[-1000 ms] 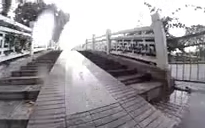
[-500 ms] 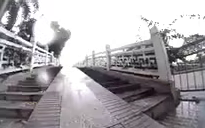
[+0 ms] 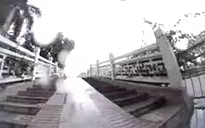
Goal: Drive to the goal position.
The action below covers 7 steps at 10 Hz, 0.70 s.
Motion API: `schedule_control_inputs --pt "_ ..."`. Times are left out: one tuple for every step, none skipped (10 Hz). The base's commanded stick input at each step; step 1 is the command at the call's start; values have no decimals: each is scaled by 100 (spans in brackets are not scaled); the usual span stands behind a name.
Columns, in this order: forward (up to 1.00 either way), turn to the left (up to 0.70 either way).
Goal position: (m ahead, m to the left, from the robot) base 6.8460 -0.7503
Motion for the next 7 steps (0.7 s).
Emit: schedule_control_inputs --pt "45 1" --pt "45 2" --pt "45 26" --pt "45 27" --pt "45 27" --pt "45 27" --pt "45 27"
